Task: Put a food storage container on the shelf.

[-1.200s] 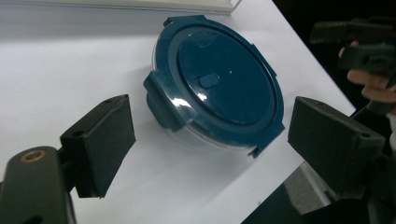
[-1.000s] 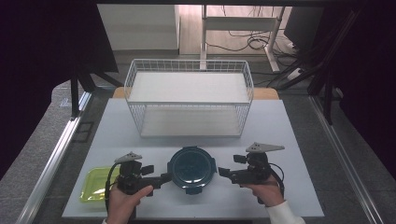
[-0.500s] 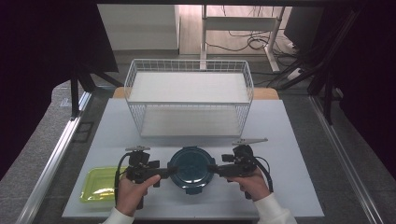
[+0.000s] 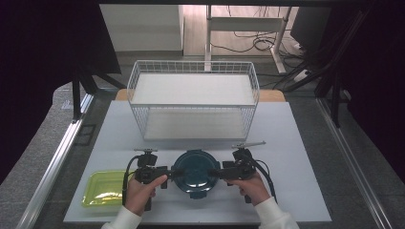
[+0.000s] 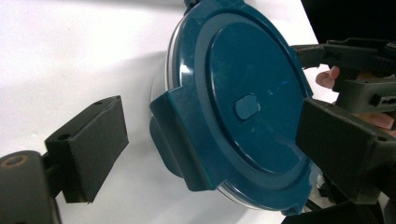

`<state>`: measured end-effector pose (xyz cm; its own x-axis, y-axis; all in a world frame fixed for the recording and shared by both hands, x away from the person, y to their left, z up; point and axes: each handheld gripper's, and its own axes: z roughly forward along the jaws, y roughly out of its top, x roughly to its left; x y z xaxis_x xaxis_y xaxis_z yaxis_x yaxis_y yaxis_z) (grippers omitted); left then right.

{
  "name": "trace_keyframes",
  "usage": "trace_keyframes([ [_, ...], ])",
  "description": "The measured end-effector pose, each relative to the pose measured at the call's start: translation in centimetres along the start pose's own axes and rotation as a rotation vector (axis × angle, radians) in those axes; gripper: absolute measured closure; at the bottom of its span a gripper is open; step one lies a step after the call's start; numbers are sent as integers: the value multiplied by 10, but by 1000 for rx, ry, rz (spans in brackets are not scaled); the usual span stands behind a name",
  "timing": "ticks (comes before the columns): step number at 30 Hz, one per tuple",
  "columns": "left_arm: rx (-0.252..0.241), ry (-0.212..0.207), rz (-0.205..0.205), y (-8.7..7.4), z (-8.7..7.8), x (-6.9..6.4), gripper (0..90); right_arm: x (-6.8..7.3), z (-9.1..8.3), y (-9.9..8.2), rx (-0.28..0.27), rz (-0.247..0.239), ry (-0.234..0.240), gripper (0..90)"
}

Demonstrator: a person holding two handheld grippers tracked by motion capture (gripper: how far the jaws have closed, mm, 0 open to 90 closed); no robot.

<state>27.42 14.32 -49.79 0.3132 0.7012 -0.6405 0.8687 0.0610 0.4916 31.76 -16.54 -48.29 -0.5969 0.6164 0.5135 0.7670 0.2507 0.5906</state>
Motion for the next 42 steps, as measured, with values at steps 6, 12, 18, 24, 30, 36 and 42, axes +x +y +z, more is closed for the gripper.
trace_keyframes([
  [6,20,-9,-2,-1,8,3,89,-4,8,-3,22,27,23,93],
  [12,47,-31,-5,0,14,1,98,-7,13,-5,29,47,17,98],
  [18,63,-26,-14,0,20,3,102,-10,16,-7,32,67,30,101],
  [24,90,-38,-19,0,27,3,103,-9,19,-8,45,80,43,113],
  [30,108,-61,-29,-1,29,1,118,-10,20,-9,57,106,61,185],
  [36,110,-44,-46,-1,26,-1,160,-15,19,-8,47,179,79,249],
  [42,68,-47,-81,-3,22,0,206,-17,16,-9,43,247,96,304],
])
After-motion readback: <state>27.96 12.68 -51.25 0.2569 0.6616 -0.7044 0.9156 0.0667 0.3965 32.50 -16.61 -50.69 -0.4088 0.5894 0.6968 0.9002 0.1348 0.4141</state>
